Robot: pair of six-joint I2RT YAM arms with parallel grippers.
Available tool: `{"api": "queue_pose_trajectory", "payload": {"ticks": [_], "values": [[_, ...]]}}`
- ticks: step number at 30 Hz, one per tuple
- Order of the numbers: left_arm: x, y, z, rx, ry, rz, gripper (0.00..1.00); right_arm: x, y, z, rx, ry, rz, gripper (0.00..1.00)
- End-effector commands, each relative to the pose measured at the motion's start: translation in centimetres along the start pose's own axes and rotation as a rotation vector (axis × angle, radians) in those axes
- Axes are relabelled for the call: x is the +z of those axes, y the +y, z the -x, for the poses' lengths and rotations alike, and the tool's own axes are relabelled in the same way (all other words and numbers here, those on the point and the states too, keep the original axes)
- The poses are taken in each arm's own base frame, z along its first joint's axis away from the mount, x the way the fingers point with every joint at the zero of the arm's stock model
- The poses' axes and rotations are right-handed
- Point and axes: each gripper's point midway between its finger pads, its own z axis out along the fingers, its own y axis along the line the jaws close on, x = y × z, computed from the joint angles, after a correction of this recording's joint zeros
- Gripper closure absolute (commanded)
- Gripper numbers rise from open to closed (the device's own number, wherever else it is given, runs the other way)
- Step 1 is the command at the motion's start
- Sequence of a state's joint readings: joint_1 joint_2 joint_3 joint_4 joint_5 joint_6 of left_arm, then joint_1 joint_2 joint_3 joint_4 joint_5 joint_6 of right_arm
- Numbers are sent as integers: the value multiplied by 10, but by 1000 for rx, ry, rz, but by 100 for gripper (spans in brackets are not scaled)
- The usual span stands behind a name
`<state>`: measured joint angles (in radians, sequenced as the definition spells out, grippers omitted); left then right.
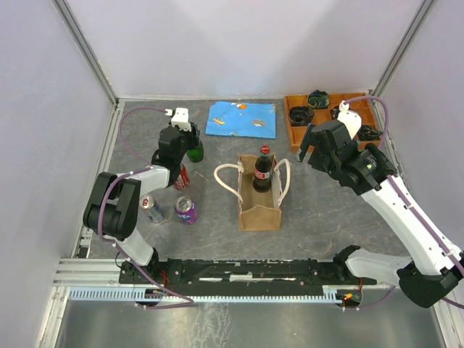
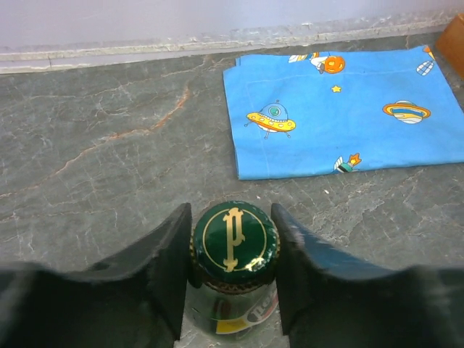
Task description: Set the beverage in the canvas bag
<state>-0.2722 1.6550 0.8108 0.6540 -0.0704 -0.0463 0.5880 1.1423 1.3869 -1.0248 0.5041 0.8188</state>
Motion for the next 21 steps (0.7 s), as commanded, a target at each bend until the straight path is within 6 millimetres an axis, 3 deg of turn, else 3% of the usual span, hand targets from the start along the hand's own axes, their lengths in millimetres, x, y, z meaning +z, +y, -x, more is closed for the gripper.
{"api": "queue_pose_trajectory", "payload": {"ticks": [1, 4, 5, 9, 15, 21], "values": [[11, -4, 54, -30, -167, -16, 63, -7, -4, 13, 21, -42, -19, 1], [10, -8, 61, -34, -180, -37, 92, -6, -4, 14, 10, -40, -22, 1], [9, -9, 65, -35, -184, -45, 97, -6, -3, 14, 8, -40, -23, 1], [0, -21, 93, -34, -217, -105, 97, -3, -2, 14, 0, -35, -22, 1], [-28, -44, 160, -32, -300, -236, 97, 2, 4, 11, 4, -26, -6, 1], [-57, -63, 200, -22, -341, -346, 97, 7, 10, 9, 6, -15, 16, 1]]}}
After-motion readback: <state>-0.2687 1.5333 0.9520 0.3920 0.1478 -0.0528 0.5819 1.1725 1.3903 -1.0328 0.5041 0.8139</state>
